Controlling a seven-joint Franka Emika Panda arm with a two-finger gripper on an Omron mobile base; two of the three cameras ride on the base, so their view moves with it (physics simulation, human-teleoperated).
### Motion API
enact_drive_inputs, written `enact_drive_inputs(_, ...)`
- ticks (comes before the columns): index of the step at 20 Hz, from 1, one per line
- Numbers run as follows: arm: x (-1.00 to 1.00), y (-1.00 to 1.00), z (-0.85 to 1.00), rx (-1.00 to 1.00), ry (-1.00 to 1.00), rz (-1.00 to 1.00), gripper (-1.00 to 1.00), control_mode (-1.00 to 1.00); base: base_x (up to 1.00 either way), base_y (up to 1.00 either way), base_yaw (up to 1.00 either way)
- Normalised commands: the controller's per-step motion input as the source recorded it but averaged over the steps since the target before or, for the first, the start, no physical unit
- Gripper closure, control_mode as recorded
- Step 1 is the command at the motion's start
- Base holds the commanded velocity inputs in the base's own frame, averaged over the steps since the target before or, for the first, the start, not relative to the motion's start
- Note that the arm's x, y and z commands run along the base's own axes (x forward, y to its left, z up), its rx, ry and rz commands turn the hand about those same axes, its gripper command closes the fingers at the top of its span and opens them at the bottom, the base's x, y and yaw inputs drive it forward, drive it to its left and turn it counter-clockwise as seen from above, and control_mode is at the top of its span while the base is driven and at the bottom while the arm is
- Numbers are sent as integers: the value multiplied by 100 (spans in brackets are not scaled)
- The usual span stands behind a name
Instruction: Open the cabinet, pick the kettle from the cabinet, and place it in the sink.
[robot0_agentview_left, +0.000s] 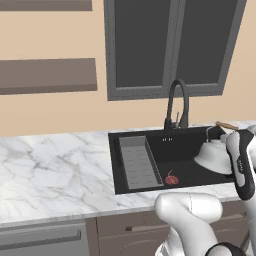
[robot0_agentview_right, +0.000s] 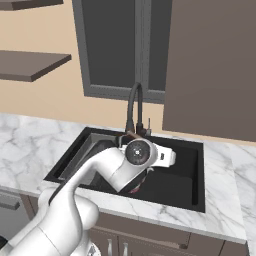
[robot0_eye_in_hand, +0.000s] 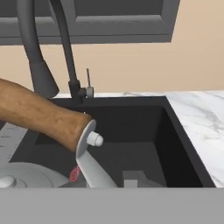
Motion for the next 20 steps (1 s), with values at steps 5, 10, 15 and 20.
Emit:
enact_drive_inputs(5,20,-9,-8,0,-2,0,100,-100,0,0,0)
enact_drive_inputs(10,18,-10,-13,-2,0,0,100,-100,0,0,0)
enact_drive_inputs(15,20,-11,-14,-6,0,0,100,-100,0,0,0)
enact_drive_inputs(20,21,-5,-15,-4,0,0,100,-100,0,0,0)
